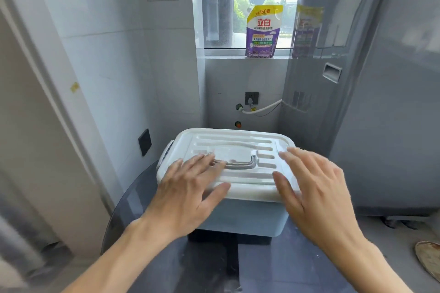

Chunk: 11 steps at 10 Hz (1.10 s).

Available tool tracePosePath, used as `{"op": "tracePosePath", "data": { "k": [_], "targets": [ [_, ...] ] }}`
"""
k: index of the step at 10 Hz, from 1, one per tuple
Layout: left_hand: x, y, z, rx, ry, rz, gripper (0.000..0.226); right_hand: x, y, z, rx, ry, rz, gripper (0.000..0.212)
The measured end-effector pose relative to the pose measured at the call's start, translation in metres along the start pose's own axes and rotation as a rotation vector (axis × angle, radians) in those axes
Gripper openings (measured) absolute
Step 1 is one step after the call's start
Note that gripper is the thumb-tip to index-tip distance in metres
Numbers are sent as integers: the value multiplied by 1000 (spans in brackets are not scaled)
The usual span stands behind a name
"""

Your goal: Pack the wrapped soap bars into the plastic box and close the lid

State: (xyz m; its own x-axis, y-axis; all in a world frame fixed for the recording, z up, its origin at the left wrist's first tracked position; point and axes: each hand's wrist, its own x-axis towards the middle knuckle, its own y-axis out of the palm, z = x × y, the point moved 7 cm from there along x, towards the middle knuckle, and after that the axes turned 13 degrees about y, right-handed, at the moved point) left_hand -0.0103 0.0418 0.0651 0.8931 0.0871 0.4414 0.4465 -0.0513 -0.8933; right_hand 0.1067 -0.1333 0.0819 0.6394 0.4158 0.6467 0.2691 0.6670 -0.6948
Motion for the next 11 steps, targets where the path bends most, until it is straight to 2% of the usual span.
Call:
{"op": "tracePosePath", "data": {
  "k": [1,3,4,6,8,10,11],
  "targets": [
    [-24,6,22,132,6,109,74,-23,21,21,-5,-164,47,39],
    [-6,16,38,185,-205,117,88,8,48,11,-66,-135,150,50],
    [19,27,59,146,-234,86,93,33,72,3,-83,-97,231,54],
    [56,43,78,142,-263,83,95,76,101,-10,-39,-38,303,64],
    [75,51,92,139,-261,52,95,92,119,-18,-29,-43,260,61],
    [76,50,91,103,-277,66,90,98,114,-12,-42,-43,300,62],
    [53,48,93,-92,-442,-25,86,74,105,-24,166,135,402,75]
  ]
}}
